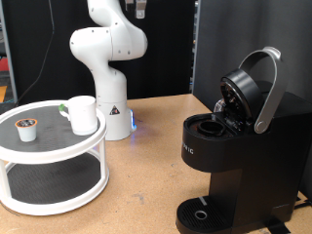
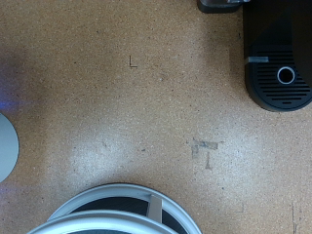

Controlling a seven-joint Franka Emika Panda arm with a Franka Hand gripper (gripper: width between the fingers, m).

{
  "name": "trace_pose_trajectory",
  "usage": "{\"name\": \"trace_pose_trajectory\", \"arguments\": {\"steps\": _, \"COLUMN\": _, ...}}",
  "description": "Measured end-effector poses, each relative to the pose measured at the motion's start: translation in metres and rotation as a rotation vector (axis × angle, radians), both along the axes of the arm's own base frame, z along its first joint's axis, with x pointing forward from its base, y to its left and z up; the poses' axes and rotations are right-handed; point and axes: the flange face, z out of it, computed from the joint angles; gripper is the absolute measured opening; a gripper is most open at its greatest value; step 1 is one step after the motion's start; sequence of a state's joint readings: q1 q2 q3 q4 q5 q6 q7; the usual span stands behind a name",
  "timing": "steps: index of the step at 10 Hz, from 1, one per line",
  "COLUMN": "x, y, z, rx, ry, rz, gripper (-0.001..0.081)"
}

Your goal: Make a cup of coffee with the keurig machine

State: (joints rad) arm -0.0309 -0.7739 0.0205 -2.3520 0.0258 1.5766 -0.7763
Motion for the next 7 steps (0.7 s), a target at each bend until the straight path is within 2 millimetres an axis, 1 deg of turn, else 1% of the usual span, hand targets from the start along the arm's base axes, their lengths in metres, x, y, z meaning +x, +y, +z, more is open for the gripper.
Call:
{"name": "trace_pose_trajectory", "arguments": {"steps": 2, "x": 0.004, "y": -0.005, "z": 0.001, "rx": 0.008, "ry": -0.034, "rz": -0.011, "gripper": 0.0805}}
{"name": "trace_pose_trajectory", "arguments": {"steps": 3, "x": 0.008, "y": -0.014, "z": 0.003, "rx": 0.017, "ry": -0.068, "rz": -0.029, "gripper": 0.0805}}
{"name": "trace_pose_trajectory", "arguments": {"steps": 5, "x": 0.011, "y": -0.045, "z": 0.001, "rx": 0.03, "ry": -0.076, "rz": -0.024, "gripper": 0.0805}}
{"name": "trace_pose_trajectory", "arguments": {"steps": 7, "x": 0.013, "y": -0.079, "z": -0.003, "rx": 0.011, "ry": -0.047, "rz": 0.001, "gripper": 0.0805}}
